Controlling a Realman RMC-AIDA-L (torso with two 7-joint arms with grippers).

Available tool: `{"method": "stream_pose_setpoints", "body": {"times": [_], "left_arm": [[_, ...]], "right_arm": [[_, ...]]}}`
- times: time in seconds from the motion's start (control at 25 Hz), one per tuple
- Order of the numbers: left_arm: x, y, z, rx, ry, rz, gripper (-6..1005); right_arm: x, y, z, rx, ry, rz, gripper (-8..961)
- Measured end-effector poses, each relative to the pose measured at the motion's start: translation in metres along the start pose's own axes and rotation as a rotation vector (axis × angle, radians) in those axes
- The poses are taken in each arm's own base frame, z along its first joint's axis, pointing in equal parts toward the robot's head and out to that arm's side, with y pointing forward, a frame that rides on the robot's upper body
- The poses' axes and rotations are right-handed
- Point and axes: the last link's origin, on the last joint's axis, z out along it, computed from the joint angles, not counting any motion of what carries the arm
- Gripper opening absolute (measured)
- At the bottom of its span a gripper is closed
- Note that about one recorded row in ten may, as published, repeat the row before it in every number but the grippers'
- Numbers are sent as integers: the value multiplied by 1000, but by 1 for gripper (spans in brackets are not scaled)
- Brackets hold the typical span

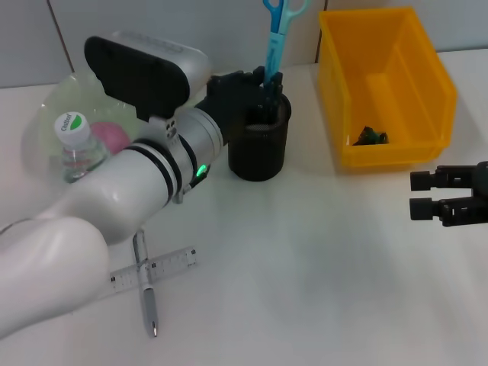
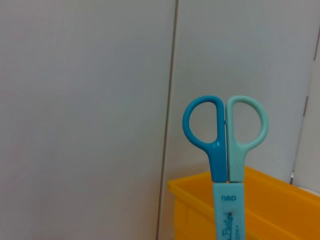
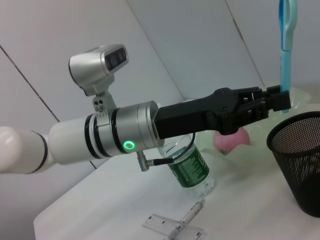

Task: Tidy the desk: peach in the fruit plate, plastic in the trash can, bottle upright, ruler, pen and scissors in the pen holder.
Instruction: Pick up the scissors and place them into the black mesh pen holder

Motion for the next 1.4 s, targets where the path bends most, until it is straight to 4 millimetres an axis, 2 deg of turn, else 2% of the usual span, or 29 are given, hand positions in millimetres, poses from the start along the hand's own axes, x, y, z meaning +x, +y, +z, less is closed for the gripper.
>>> {"method": "stream_pose_setpoints", "body": {"times": [0.08, 0.76, 1.24, 1.36, 1.4], "left_arm": [[-3, 6, -2, -5, 14, 6, 217], [-13, 12, -6, -4, 25, -12, 219], [-16, 9, -7, 6, 19, -18, 221], [-14, 10, -7, 2, 25, -23, 415], [-13, 11, -7, 0, 26, -25, 436]], "right_arm": [[0, 0, 0, 0, 0, 0, 812], [-2, 1, -1, -7, 4, -1, 812], [-1, 3, -2, -17, 3, 3, 812], [0, 3, -2, -17, 3, 4, 812], [0, 3, -2, -17, 3, 4, 812]]}}
